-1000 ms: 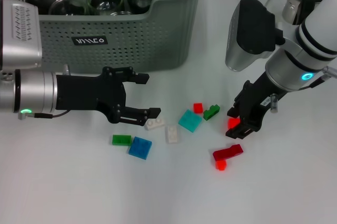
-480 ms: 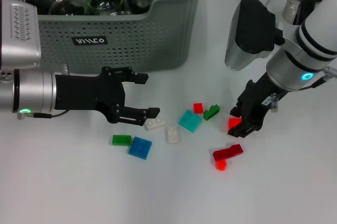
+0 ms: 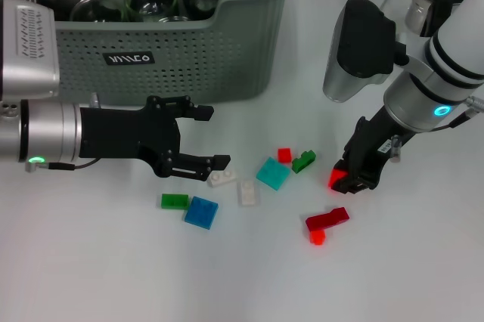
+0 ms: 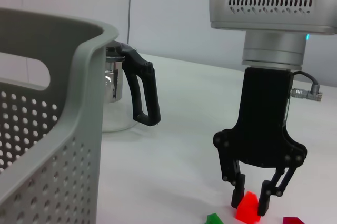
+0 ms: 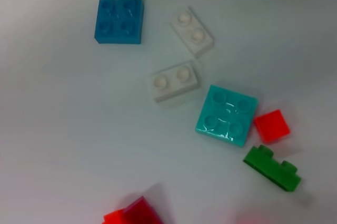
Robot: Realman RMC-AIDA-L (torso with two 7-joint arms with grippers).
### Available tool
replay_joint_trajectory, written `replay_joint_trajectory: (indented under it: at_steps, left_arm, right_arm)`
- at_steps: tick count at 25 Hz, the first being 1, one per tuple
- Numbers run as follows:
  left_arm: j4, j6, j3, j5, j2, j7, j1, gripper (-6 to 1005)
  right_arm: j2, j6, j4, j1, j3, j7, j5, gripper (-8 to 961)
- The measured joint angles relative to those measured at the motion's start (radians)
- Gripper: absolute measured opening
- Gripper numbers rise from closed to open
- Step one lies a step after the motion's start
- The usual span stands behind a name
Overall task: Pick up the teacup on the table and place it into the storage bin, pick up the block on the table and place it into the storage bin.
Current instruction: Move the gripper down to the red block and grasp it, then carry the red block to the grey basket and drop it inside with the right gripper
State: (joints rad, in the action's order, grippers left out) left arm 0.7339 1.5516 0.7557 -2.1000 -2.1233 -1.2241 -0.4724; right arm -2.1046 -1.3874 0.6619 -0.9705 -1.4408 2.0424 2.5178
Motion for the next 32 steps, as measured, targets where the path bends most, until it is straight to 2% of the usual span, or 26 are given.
replay_joint_trajectory:
  at_steps: [10, 16, 21, 24, 25, 26, 32]
  left_arm:
    - [0.004, 0.008, -0.003, 0.004, 0.004, 0.000, 0.000, 875]
    - [0.009, 0.019, 0.002, 0.000, 0.010, -0.022, 0.000, 875]
    - [0.009, 0.027, -0.003, 0.000, 0.021, -0.039, 0.009, 875]
    - [0.009, 0.033, -0.006, 0.000, 0.025, -0.040, 0.013, 875]
    - [0.009, 0.034, -0.006, 0.000, 0.028, -0.040, 0.014, 875]
    - [0.009, 0.034, -0.006, 0.000, 0.029, -0.040, 0.015, 875]
    - [0.010, 0.027, -0.016, 0.000, 0.040, -0.040, 0.037, 874]
  right_arm:
    - [0.000, 0.002, 0.015, 0.005, -0.037, 0.031, -0.006, 245]
    - [0.003, -0.035, 0.049, 0.019, -0.015, 0.033, -0.005, 245]
    - [0.006, -0.137, 0.148, 0.036, 0.046, 0.049, -0.004, 245]
    - [0.007, -0.229, 0.239, 0.037, 0.079, 0.080, -0.001, 245]
    - [0.007, -0.298, 0.299, 0.033, 0.103, 0.102, -0.001, 245]
    - [0.007, -0.298, 0.299, 0.033, 0.103, 0.102, -0.001, 245]
    - [0.005, -0.444, 0.467, -0.038, 0.202, 0.151, -0.077, 245]
